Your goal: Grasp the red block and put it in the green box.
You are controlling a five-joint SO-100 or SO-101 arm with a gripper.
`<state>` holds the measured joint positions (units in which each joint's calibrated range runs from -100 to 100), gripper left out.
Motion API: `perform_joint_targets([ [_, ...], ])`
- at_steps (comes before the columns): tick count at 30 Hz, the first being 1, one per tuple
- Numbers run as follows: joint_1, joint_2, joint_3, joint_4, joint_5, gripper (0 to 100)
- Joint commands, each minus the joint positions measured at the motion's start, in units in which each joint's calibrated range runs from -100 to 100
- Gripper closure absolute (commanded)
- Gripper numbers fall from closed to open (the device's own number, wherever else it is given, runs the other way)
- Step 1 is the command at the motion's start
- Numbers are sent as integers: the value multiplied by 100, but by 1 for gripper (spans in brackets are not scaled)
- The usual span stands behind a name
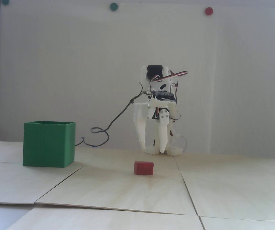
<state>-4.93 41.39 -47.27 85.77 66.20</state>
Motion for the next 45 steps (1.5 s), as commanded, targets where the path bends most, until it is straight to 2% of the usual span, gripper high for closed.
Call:
perform_joint_targets([
  [1, -154, -60, -606, -2, 12, 82],
  [11, -106, 595, -1937, 234, 12, 82],
  [22, -106, 642, -1928, 276, -3, 81],
  [29, -90, 642, -1955, 394, -8, 74],
  [45, -90, 658, -1972, 588, -8, 74],
])
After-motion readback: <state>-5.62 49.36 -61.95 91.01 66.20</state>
